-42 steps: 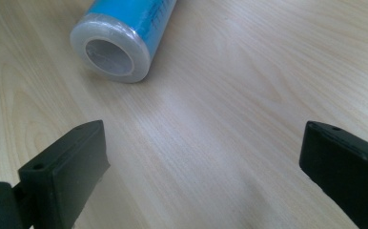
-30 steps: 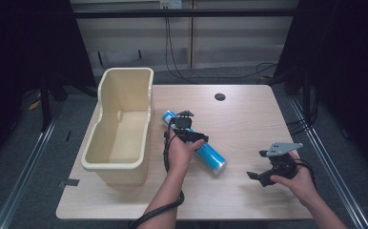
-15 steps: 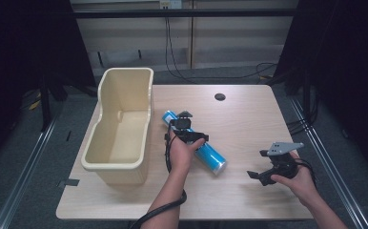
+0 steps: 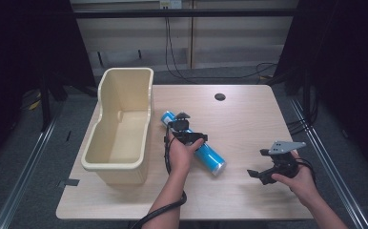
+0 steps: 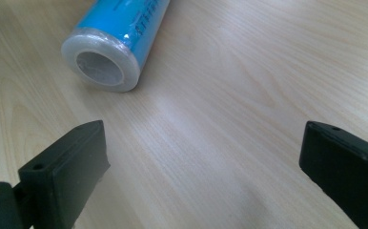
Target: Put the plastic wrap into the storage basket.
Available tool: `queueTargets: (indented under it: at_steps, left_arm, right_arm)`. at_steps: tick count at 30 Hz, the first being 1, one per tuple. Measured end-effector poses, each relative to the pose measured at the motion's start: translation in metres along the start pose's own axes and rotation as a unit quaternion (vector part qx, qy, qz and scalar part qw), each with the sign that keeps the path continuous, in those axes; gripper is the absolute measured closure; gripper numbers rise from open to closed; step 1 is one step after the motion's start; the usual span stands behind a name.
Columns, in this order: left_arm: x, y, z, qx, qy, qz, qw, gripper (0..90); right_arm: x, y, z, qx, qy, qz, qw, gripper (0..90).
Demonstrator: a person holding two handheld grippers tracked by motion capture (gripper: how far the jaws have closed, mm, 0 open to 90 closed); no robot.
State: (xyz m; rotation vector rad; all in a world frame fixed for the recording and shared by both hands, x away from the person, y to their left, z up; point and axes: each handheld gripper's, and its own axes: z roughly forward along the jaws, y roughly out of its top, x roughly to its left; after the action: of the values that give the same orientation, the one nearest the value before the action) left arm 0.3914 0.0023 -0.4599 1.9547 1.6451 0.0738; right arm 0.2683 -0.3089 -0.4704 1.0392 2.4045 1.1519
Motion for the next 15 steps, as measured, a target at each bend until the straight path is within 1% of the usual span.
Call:
queueTargets:
  at_steps: [2, 5, 6, 7, 8, 10, 15]
  left_arm:
    - [-0.0005, 0.0006, 0.0005, -0.001, 0.003, 0.001, 1.0, 0.0]
    - [0.0007, 0.0008, 0.0004, 0.0, 0.0, 0.002, 1.0, 0.0]
    - [0.0023, 0.0005, 0.0003, 0.002, -0.004, -0.004, 1.0, 0.0]
    - [0.0023, 0.0005, 0.0003, 0.002, -0.004, -0.004, 1.0, 0.0]
    - [0.0035, 0.0, 0.0003, 0.001, -0.006, -0.008, 0.9999, 0.0]
    - [0.0054, -0.0005, 0.0012, 0.0, -0.009, -0.019, 0.9998, 0.0]
    - [0.004, -0.0009, 0.0028, -0.005, -0.005, -0.026, 0.9996, 0.0]
  right_arm:
    - [0.0001, -0.0001, 0.0, 0.001, 0.001, -0.001, 1.0, 2.1]
    - [-0.0002, -0.0007, 0.0004, 0.003, 0.0, -0.001, 1.0, 2.1]
    - [-0.0008, -0.0009, 0.0002, 0.003, -0.001, -0.002, 1.0, 2.1]
    - [-0.0008, -0.0009, 0.0002, 0.003, -0.001, -0.002, 1.0, 2.1]
    - [-0.0008, -0.0009, -0.0001, 0.003, -0.001, -0.001, 1.0, 2.1]
    - [-0.0014, -0.0007, -0.0008, 0.001, -0.004, 0.002, 1.0, 2.3]
    - [-0.002, 0.0006, -0.0032, -0.006, 0.0, 0.006, 1.0, 2.3]
